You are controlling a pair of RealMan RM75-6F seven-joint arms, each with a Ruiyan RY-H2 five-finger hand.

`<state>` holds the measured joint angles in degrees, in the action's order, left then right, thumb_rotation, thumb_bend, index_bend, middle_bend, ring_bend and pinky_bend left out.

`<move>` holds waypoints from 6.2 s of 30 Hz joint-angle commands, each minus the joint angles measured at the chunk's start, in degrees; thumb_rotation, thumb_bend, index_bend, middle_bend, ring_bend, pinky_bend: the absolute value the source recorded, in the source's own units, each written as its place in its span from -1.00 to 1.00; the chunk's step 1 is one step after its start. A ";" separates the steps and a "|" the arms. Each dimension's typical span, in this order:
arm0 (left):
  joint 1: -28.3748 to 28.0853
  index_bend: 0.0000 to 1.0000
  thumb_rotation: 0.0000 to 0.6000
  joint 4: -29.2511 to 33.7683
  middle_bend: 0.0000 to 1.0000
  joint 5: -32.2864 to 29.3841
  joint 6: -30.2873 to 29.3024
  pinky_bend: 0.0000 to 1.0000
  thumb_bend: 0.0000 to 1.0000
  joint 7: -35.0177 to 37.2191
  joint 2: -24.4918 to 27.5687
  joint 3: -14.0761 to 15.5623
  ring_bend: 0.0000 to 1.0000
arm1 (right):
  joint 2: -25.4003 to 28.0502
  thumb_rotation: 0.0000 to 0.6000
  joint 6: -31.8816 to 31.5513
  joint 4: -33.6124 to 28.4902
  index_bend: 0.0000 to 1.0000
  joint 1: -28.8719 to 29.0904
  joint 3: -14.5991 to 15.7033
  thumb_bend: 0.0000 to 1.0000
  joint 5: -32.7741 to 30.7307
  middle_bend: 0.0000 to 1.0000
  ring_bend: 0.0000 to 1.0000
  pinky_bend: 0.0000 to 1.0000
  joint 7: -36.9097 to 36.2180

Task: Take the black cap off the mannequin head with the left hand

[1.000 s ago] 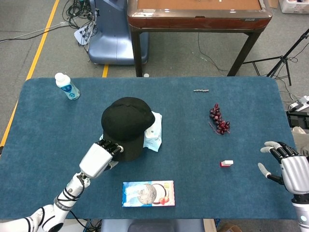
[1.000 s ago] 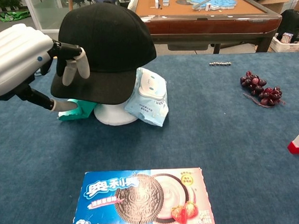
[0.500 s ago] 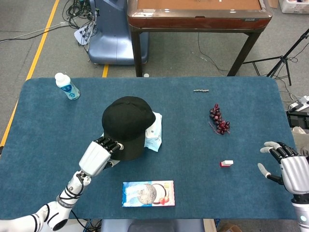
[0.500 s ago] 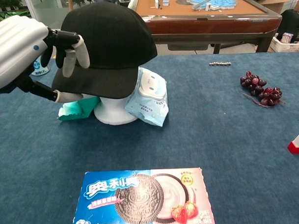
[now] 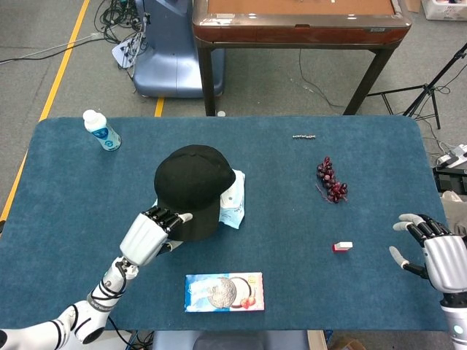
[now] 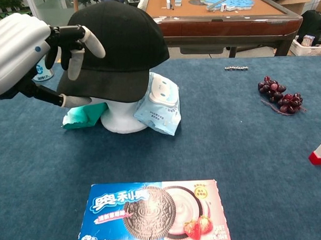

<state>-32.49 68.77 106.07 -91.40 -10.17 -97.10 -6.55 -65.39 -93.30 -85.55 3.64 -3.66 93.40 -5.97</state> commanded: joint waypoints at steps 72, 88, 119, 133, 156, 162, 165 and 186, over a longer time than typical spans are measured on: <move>-0.88 0.33 1.00 26.72 0.40 -11.31 13.54 0.38 0.39 -17.84 12.38 -2.84 0.22 | -0.45 1.00 1.26 0.23 -0.17 0.51 -0.16 -0.47 -0.79 -0.35 -0.45 -0.18 0.68; -2.20 0.33 1.00 30.52 0.40 -12.23 14.67 0.38 0.39 -20.91 13.34 -4.70 0.22 | -0.48 1.00 1.95 0.29 -0.17 0.73 -0.26 -0.46 -1.36 -0.35 -0.45 -0.18 0.78; -5.57 0.33 1.00 40.62 0.40 -26.55 20.06 0.38 0.39 -31.97 15.33 -10.54 0.22 | -0.60 1.00 2.67 0.47 -0.17 1.06 -0.22 -0.46 -1.67 -0.35 -0.45 -0.18 0.73; -7.07 0.33 1.00 42.16 0.40 -28.46 18.39 0.38 0.39 -33.82 15.65 -11.40 0.21 | -0.86 1.00 3.30 0.61 -0.17 1.33 -0.18 -0.47 -1.93 -0.35 -0.45 -0.18 1.06; -9.77 0.31 1.00 40.43 0.39 -27.95 15.50 0.38 0.39 -35.35 14.55 -12.37 0.19 | -1.02 1.00 3.90 0.77 -0.17 1.63 -0.11 -0.46 -2.13 -0.35 -0.45 -0.18 1.21; -10.54 0.30 1.00 39.26 0.39 -28.24 15.11 0.38 0.39 -34.78 13.89 -13.12 0.19 | -1.09 1.00 4.03 0.84 -0.17 1.70 -0.10 -0.47 -2.18 -0.35 -0.45 -0.18 1.25; -11.07 0.30 1.00 38.65 0.39 -28.93 15.23 0.38 0.39 -34.82 13.61 -13.55 0.19 | -1.11 1.00 4.09 0.84 -0.17 1.73 -0.09 -0.47 -2.20 -0.35 -0.45 -0.18 1.26; -13.51 0.29 1.00 34.34 0.37 -28.39 12.48 0.38 0.39 -36.47 11.63 -14.55 0.19 | -1.16 1.00 4.31 0.91 -0.17 1.86 -0.01 -0.46 -2.25 -0.35 -0.45 -0.18 1.32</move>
<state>-45.85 103.55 77.36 -78.57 -46.51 -85.18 -21.11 -66.55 -89.00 -84.64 5.50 -3.67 91.15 -4.65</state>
